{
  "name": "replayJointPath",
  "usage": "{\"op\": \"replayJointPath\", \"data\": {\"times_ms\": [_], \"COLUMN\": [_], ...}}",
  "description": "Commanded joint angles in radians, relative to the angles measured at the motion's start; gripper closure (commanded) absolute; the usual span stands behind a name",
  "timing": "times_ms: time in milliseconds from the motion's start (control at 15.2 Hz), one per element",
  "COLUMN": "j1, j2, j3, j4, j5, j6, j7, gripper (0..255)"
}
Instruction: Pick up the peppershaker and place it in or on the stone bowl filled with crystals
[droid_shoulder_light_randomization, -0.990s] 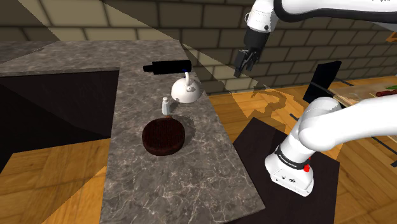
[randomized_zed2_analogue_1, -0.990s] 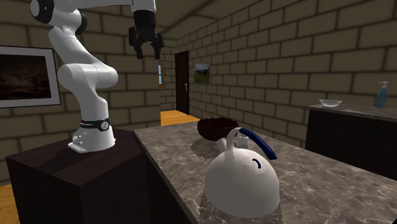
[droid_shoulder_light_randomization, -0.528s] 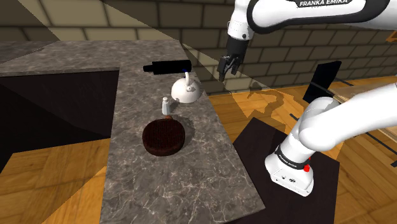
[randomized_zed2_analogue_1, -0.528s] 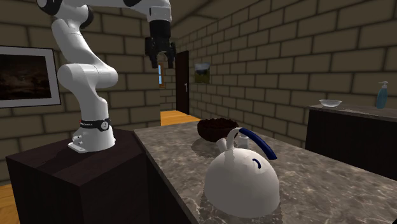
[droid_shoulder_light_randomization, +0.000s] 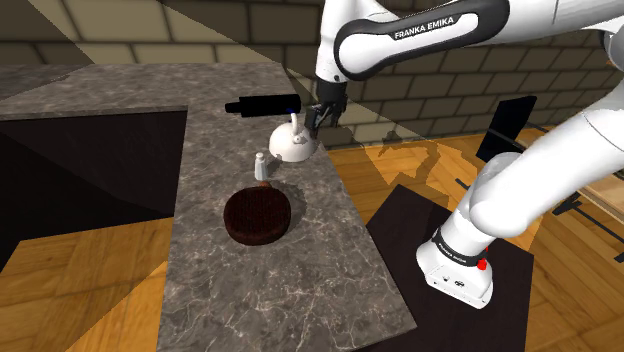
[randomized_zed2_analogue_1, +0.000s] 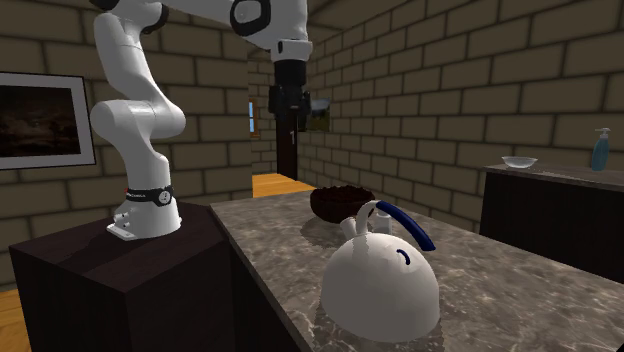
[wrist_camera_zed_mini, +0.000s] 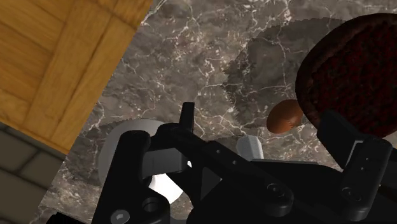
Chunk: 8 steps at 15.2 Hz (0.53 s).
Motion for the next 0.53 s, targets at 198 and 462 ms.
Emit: {"op": "replayJointPath", "data": {"times_ms": [198,462], "j1": [-0.002,0.005], "j2": [0.2,0.363], "j3": [0.029,0.043], "j4": [0.108,0.219], "j5": [-0.053,-0.109], "j6": [0.084,0.126], "j7": [0.045,0.09], "gripper": [0,0]}}
